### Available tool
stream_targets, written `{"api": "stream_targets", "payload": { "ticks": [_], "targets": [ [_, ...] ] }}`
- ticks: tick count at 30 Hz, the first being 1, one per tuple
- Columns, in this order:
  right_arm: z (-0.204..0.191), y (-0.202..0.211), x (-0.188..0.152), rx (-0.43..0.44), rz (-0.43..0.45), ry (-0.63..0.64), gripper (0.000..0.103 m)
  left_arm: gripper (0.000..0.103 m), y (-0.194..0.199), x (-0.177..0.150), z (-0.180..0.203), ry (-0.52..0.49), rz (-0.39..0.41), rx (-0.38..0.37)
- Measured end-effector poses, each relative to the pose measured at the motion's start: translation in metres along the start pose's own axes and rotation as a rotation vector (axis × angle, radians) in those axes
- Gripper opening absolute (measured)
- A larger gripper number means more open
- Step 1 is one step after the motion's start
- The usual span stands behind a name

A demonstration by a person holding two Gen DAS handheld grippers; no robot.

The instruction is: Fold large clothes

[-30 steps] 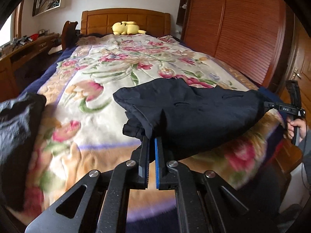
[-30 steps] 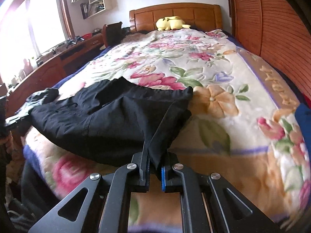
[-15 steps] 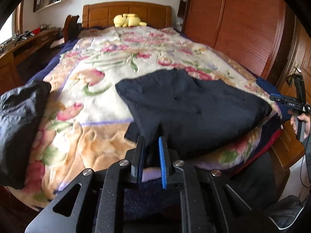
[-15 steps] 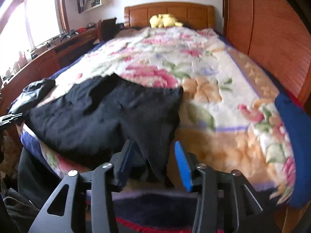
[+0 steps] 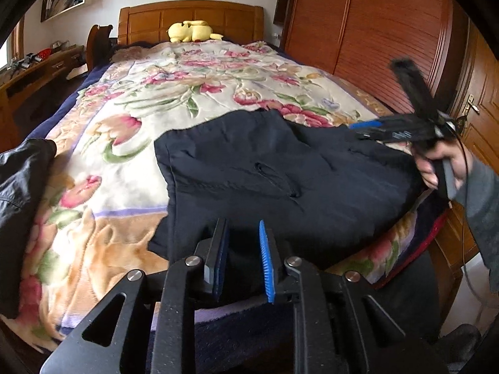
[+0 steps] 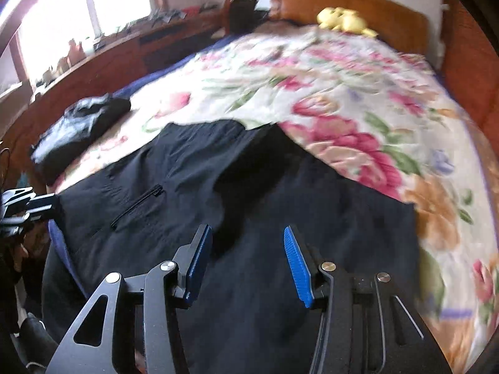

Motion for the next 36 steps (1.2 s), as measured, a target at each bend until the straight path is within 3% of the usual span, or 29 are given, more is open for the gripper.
{"api": "stream_targets", "payload": {
  "ticks": [6, 9, 17, 22, 27, 33, 36],
  "targets": [
    [-0.006, -0.083, 0.035, 0.005, -0.219, 0.077, 0.05, 0.021, -0.011, -0.003, 0.001, 0.011, -0.01, -0.009],
    [-0.014, -0.115, 0.051, -0.028, -0.272, 0.125, 0.05, 0.021, -0.014, -0.004, -0.001, 0.015, -0.013, -0.009],
    [-0.015, -0.162, 0.07, -0.043, -0.279, 0.095, 0.049, 0.021, -0.02, -0.003, 0.005, 0.005, -0.025, -0.016],
    [-0.013, -0.16, 0.08, -0.07, -0.224, 0.081, 0.05, 0.021, -0.026, -0.002, 0.016, -0.02, -0.031, -0.041],
    [0.008, -0.155, 0.093, -0.069, -0.161, -0.023, 0.049, 0.021, -0.036, -0.008, 0.017, -0.028, -0.062, -0.037],
    [0.001, -0.198, 0.102, -0.168, -0.17, 0.003, 0.047, 0.021, -0.042, -0.011, 0.01, 0.001, -0.069, -0.027],
    [-0.001, -0.201, 0.106, -0.182, -0.178, 0.007, 0.047, 0.021, -0.042, -0.013, 0.011, 0.0, -0.068, -0.03]
  ]
}}
Point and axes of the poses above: each gripper's, at about its wrist camera, not at the fingertips, and y roughly against the way its jaws point, z to its right, x to its top, the point moved 1 cm from there along -y, roughly the way its jaws point, and after that the axes turned 12 degrees about -x, right-handed, at the moved point
